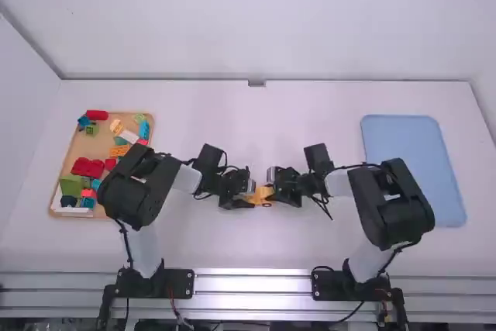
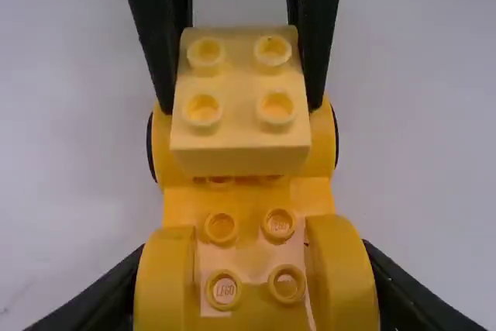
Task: Assemble lego blocks to make yellow taxi
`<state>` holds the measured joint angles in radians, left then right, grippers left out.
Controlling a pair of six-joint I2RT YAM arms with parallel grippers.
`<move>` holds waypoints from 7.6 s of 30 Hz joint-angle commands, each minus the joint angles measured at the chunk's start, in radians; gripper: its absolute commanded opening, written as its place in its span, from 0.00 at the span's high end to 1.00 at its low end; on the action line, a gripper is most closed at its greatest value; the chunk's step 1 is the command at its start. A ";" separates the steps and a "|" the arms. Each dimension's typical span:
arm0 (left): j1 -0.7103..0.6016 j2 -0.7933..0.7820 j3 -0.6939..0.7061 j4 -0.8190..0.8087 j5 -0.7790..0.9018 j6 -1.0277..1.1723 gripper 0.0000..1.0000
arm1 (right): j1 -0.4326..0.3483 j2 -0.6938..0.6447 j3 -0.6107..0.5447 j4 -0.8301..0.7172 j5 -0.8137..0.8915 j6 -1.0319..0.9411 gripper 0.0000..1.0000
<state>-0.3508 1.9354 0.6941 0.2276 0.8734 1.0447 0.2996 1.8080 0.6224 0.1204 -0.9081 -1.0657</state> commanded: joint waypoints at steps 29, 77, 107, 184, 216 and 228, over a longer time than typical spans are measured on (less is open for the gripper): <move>-0.003 0.014 0.002 -0.014 -0.018 -0.008 0.57 | 0.002 0.012 0.006 0.005 0.041 0.021 0.53; -0.002 0.014 0.002 -0.013 -0.018 -0.007 0.57 | 0.051 0.096 0.056 -0.134 0.140 0.056 1.00; -0.003 0.014 0.022 -0.002 -0.029 -0.007 0.53 | 0.000 -0.246 0.190 -0.151 0.197 0.267 0.01; 0.802 0.066 1.573 -1.427 -0.891 -0.580 0.01 | 0.008 -0.357 0.184 -0.047 0.308 0.511 0.01; 0.847 0.561 1.479 -1.184 -0.833 -0.386 0.42 | 0.010 -0.357 0.184 -0.042 0.304 0.580 0.01; 0.849 0.561 1.352 -1.020 -0.837 -0.389 0.52 | 0.009 -0.357 0.184 -0.042 0.304 0.599 0.02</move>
<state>0.4911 2.4825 2.0804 -0.7914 0.0456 0.6518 0.3103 1.4643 0.8074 0.0784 -0.5957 -0.4751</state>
